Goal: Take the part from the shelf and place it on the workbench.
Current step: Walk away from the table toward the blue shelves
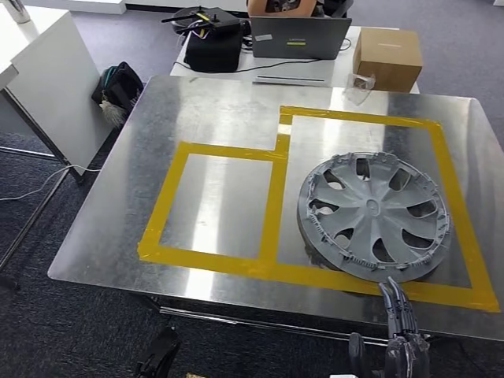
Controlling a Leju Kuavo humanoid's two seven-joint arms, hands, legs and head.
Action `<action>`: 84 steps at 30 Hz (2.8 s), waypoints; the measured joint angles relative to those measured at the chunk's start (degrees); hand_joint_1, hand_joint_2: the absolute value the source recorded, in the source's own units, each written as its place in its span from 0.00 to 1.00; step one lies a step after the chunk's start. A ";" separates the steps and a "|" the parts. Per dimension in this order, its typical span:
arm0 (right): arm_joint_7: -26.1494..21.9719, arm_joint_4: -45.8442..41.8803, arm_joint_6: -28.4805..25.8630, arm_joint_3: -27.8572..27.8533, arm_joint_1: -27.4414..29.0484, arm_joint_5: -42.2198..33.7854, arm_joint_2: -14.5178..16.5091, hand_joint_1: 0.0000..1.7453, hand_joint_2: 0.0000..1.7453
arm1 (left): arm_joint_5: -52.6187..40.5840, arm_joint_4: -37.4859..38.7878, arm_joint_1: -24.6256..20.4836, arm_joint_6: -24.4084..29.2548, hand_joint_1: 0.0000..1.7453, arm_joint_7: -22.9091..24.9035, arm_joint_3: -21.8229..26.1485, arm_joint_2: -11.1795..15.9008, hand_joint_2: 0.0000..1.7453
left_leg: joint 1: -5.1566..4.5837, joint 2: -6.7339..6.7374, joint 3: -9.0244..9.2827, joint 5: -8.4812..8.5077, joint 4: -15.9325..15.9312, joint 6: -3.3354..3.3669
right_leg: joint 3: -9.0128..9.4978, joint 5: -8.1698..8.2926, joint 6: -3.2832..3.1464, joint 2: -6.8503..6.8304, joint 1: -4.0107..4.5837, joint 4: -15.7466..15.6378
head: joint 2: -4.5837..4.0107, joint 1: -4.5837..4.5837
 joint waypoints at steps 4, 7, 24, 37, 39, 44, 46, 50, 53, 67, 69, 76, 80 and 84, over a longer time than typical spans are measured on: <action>-2.96 0.64 0.00 -0.79 1.37 -3.50 2.83 0.00 0.00 | 0.61 0.12 0.81 1.20 0.00 -0.13 0.92 0.21 0.00 | 0.19 -0.98 -1.21 0.61 0.49 -1.40 | -0.23 0.21 -1.59 -1.69 0.21 -1.63 | 0.00 -0.14; -6.07 2.48 0.00 -2.96 2.63 -4.21 5.96 0.00 0.00 | 0.63 0.22 1.26 2.26 0.00 -0.28 1.29 0.27 0.00 | 0.36 2.74 -3.67 -6.80 7.99 -2.41 | -1.55 1.62 -3.01 -4.24 0.33 -1.73 | 0.00 -0.75; -20.56 17.77 2.00 -22.78 3.93 -6.34 22.36 0.00 0.00 | -0.50 0.90 3.11 6.84 0.00 0.05 3.14 -0.21 0.00 | -0.25 3.91 4.04 -2.48 -1.94 1.07 | -9.99 -5.42 -0.54 -4.41 0.56 13.27 | 0.00 -0.68; -26.28 21.23 12.30 -30.45 1.15 -20.73 25.09 0.00 0.00 | 0.18 1.35 3.77 8.83 0.00 -1.01 4.70 -0.35 0.00 | -0.46 2.01 -4.23 -3.65 4.86 -1.54 | 0.91 1.00 -3.85 -3.48 0.93 -3.56 | 0.00 -1.25; -26.92 22.16 13.95 -31.84 0.88 -21.27 25.79 0.00 0.00 | 0.48 1.37 3.66 8.85 0.00 -1.08 4.95 -0.45 0.00 | 0.15 3.43 -5.74 -8.90 13.05 -2.26 | -0.63 2.24 -3.93 -5.51 0.99 -3.50 | 0.00 -1.42; -28.40 25.97 16.70 -34.99 -1.47 -21.98 27.01 0.00 0.00 | 1.11 1.42 3.74 8.84 0.00 -1.33 5.62 -0.69 0.00 | 1.78 6.25 2.61 -4.82 9.70 -3.76 | -4.43 4.88 -2.83 -9.63 0.96 -2.69 | 0.00 -1.46; -29.03 27.77 17.17 -35.92 -2.55 -21.78 27.28 0.00 0.00 | 1.39 1.42 3.51 8.83 0.00 -1.63 5.99 -0.81 0.00 | 1.59 8.51 8.43 -5.98 1.65 -3.53 | -5.57 5.55 -2.08 -10.98 0.96 -1.83 | 0.00 -1.42; -30.18 32.06 16.21 -36.59 -5.30 -19.39 27.48 0.00 0.00 | 1.78 1.42 3.67 8.67 0.00 -1.85 6.75 -0.83 0.00 | 1.02 7.11 8.62 -6.92 -1.66 -1.35 | -7.25 5.50 -0.48 -10.83 0.29 0.01 | 0.00 -1.31; -30.50 34.39 15.65 -36.70 -6.00 -18.95 27.49 0.00 0.00 | 1.91 1.42 3.54 8.59 0.00 -1.80 7.18 -0.83 0.00 | 0.69 5.08 7.16 -5.57 -1.67 0.21 | -10.61 -0.49 -0.18 -5.32 0.21 8.96 | 0.00 -1.23; -28.30 39.01 12.31 -32.59 -8.97 -20.61 25.89 0.00 0.00 | 3.41 1.42 1.77 8.26 0.00 -0.10 8.99 -1.60 0.00 | -0.32 0.77 -0.34 -4.98 4.21 -1.41 | -1.34 2.99 -4.01 -3.45 0.99 -2.68 | 0.00 -1.68; -27.73 39.60 11.92 -31.61 -9.01 -21.40 25.29 0.00 0.00 | 3.27 1.42 1.47 8.49 0.00 -0.01 9.04 -1.76 0.00 | -0.05 2.98 -3.90 -9.31 12.13 -2.06 | -1.83 3.25 -4.05 -5.10 1.01 -2.65 | 0.00 -1.93; -26.34 41.23 10.57 -28.29 -9.96 -23.40 23.18 0.00 0.00 | 3.40 1.42 1.06 9.58 0.00 0.50 9.22 -2.22 0.00 | 0.96 8.35 3.81 -4.06 1.04 -2.75 | -2.45 3.03 -2.65 -10.32 1.12 -1.90 | 0.00 -1.95; -25.97 41.95 10.04 -26.62 -10.51 -23.85 22.23 0.00 0.00 | 3.50 1.42 1.12 10.25 0.00 1.03 9.36 -2.45 0.00 | 0.62 6.81 3.85 -3.65 -0.34 -0.94 | -2.57 2.29 -1.23 -11.35 0.94 -1.15 | 0.00 -1.79; -25.91 42.70 9.87 -25.79 -10.64 -23.95 21.50 0.00 0.00 | 3.57 1.42 0.83 10.36 0.00 1.04 9.45 -2.61 0.00 | 0.61 3.99 3.49 -3.07 -0.46 0.38 | -7.89 -4.24 -0.62 -5.09 0.52 10.87 | 0.00 -1.33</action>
